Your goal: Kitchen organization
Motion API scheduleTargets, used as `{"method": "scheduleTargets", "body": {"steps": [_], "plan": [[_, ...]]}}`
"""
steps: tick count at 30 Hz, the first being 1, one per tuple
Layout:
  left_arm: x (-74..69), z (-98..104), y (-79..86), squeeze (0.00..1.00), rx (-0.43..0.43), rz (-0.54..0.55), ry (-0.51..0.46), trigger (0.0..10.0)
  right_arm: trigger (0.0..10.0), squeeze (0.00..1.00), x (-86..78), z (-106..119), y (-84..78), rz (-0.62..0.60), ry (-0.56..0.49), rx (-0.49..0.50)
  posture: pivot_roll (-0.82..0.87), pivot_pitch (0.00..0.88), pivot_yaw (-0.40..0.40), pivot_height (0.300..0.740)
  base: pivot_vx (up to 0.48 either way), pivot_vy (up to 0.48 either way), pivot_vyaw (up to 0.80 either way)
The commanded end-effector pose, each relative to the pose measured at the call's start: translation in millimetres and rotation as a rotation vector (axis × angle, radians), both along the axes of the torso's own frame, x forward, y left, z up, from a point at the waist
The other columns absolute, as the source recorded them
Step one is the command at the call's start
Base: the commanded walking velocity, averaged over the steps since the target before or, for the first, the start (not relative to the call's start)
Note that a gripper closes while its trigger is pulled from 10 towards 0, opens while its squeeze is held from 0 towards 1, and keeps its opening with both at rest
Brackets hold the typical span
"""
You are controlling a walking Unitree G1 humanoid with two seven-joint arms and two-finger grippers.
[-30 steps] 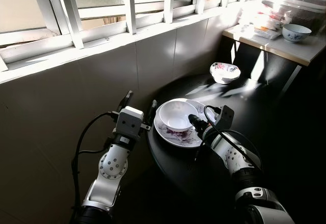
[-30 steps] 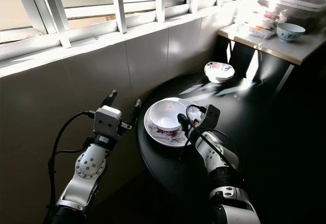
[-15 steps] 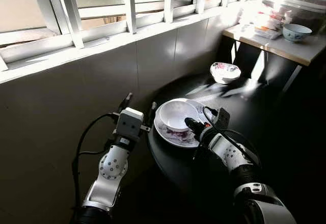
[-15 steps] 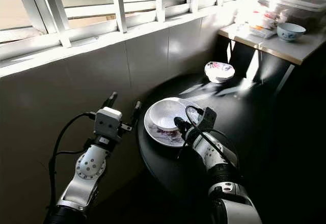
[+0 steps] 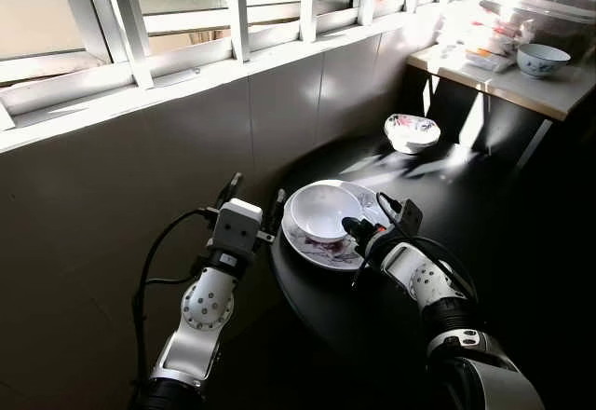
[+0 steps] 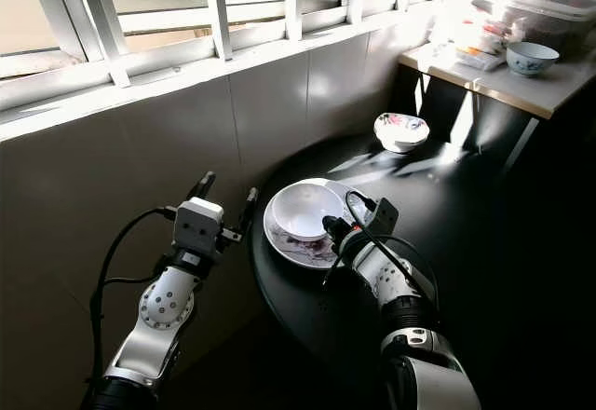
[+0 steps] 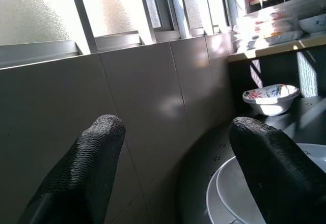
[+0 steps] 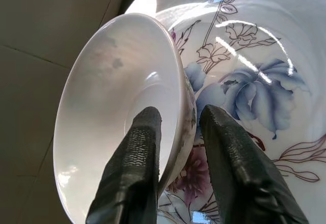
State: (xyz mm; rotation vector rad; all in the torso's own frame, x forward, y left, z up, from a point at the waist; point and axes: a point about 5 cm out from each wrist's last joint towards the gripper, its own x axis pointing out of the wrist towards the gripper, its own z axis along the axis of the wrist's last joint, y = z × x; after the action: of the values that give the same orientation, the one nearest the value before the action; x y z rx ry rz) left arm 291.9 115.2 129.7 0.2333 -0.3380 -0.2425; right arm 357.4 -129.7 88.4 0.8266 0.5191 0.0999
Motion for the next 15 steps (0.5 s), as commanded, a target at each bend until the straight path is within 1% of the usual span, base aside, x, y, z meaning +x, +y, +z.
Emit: {"method": "scheduleTargets", "body": {"steps": [1, 12, 15], "plan": [[0.9, -3.1, -0.9, 0.00, 0.015, 0.000, 0.020, 10.0, 0.0, 0.00, 1.1, -0.2, 1.7, -0.020, 0.031, 0.043, 0.09, 0.000, -0.029, 0.740, 0.000, 0.000, 0.00], [1.0, -4.9, -0.3, 0.00, 0.020, 0.001, 0.026, 10.0, 0.0, 0.00, 2.9, 2.0, -0.2, -0.064, 0.021, 0.064, 0.09, 0.000, -0.028, 0.740, 0.000, 0.000, 0.00], [0.9, -5.3, -0.3, 0.00, 0.022, 0.000, 0.026, 10.0, 0.0, 0.00, 4.3, 5.8, -2.3, -0.103, -0.006, 0.073, 0.09, 0.000, -0.027, 0.740, 0.000, 0.000, 0.00]]}}
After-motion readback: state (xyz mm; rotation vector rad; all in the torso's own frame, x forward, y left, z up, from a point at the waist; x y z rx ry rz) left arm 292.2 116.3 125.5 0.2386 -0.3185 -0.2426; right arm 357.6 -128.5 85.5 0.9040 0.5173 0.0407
